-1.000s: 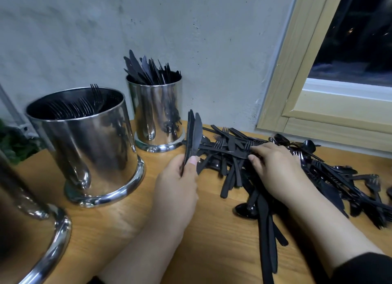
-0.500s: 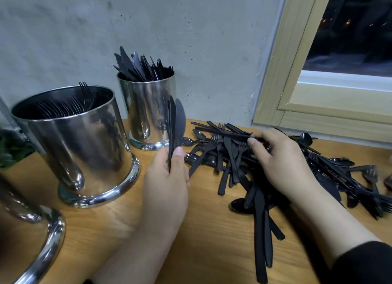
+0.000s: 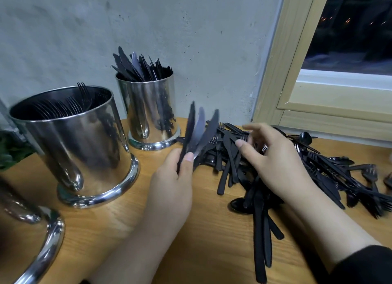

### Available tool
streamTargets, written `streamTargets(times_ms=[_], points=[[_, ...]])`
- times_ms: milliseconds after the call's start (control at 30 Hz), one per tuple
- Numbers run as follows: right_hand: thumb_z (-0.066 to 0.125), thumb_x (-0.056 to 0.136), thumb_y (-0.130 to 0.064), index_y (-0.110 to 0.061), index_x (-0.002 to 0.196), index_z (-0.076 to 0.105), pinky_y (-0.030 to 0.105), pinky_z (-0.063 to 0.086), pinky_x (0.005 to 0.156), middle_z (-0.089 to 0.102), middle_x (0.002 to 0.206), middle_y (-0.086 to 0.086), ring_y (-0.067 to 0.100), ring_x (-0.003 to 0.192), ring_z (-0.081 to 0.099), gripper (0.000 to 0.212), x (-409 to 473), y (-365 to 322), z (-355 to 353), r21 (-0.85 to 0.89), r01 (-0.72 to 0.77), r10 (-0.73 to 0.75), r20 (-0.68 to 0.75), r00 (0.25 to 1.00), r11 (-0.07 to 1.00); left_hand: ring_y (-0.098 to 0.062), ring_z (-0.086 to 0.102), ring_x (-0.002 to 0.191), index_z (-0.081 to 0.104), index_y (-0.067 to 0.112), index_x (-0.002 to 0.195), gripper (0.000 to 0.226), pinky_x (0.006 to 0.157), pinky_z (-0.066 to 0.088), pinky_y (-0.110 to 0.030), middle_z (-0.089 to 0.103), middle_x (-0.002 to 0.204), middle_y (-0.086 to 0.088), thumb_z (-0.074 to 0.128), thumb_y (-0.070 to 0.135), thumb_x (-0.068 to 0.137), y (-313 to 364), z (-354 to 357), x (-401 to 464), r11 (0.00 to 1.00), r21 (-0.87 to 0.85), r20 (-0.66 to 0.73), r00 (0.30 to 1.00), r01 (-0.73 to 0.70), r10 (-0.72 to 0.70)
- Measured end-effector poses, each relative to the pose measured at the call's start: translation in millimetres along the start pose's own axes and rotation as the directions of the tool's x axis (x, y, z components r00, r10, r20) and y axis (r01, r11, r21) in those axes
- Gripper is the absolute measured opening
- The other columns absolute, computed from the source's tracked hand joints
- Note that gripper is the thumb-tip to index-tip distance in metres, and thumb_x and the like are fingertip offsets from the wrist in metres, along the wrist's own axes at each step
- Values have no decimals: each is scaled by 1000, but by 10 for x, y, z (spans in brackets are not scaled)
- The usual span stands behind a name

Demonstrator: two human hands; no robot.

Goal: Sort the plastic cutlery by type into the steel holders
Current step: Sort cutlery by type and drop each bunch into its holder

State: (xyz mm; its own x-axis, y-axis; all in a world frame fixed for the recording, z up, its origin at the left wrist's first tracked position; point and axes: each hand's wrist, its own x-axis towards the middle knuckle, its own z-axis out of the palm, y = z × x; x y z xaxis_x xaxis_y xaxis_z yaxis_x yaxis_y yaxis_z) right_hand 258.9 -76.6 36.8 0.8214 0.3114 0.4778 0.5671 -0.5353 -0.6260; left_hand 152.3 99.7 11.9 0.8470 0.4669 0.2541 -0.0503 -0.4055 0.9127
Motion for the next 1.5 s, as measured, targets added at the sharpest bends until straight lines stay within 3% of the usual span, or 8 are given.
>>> streamTargets(times_ms=[133, 367, 667, 833, 967, 1233, 1367, 1500], points=[[62, 89, -57, -28, 124, 65, 40, 44, 97, 63, 108, -10, 15, 111, 57, 46, -5, 39, 92, -368, 23, 55, 198, 979, 930, -13, 40, 53, 66, 31, 86, 27, 52, 40, -35, 41, 61, 4, 49, 36, 106, 12, 26, 22, 927, -314, -37, 973, 203, -226], [58, 95, -50, -33, 135, 58, 36, 31, 92, 63, 118, -11, 15, 120, 54, 44, -28, -10, 204, -494, 66, 79, 268, 960, 867, -19, 41, 47, 58, 18, 94, 22, 42, 38, -32, 47, 58, -4, 53, 36, 105, 10, 34, 17, 895, -399, -53, 969, 200, -241], [61, 90, -25, -27, 136, 60, 37, 43, 100, 72, 93, -3, 24, 101, 64, 46, -29, -76, 167, -343, -42, 115, 194, 974, 938, -13, 36, 49, 61, 12, 95, 20, 44, 35, -28, 41, 60, 1, 58, 30, 103, -50, 45, 36, 842, -480, -32, 954, 247, -297], [61, 93, -20, -27, 135, 62, 10, 38, 70, 57, 76, -21, -3, 70, 53, 42, -45, -110, 152, -66, -71, 73, 27, 997, 995, -9, 28, 46, 59, 14, 88, 38, 44, 25, -27, 33, 59, 5, 45, 42, 107, -28, 20, 52, 793, -556, 11, 956, 250, -294], [64, 96, -17, -26, 132, 66, 2, 36, 73, 61, 76, -25, -9, 77, 56, 37, -124, -228, 180, 91, 10, -5, -53, 999, 996, -12, 30, 43, 61, 10, 100, 41, 36, 28, -24, 36, 61, 0, 36, 40, 110, -54, 39, 68, 691, -673, 67, 952, 264, -299], [64, 84, -18, -10, 127, 69, 14, 42, 72, 61, 81, -10, 2, 69, 51, 43, -349, -512, 474, 14, 219, -217, -91, 972, 976, -9, 34, 48, 67, 14, 107, 34, 44, 30, -25, 43, 64, 4, 41, 35, 110, 17, 48, 42, 714, -638, 48, 941, 288, -336], [66, 82, -14, -9, 116, 71, 20, 42, 73, 62, 78, -3, 12, 75, 50, 35, -475, -638, 577, -100, 272, -278, -54, 959, 957, -9, 45, 50, 70, 22, 90, 37, 48, 37, -24, 48, 64, 2, 43, 37, 110, 51, 90, -1, 722, -620, 66, 937, 309, -344], [61, 91, -16, -15, 115, 70, 23, 39, 76, 55, 80, -8, 13, 74, 48, 25, -537, -709, 623, -155, 290, -286, 48, 957, 944, -18, 75, 98, 75, 18, 102, 39, 90, 57, -36, 78, 99, -9, 53, 50, 102, 45, 126, -33, 684, -653, 124, 937, 325, -326]])
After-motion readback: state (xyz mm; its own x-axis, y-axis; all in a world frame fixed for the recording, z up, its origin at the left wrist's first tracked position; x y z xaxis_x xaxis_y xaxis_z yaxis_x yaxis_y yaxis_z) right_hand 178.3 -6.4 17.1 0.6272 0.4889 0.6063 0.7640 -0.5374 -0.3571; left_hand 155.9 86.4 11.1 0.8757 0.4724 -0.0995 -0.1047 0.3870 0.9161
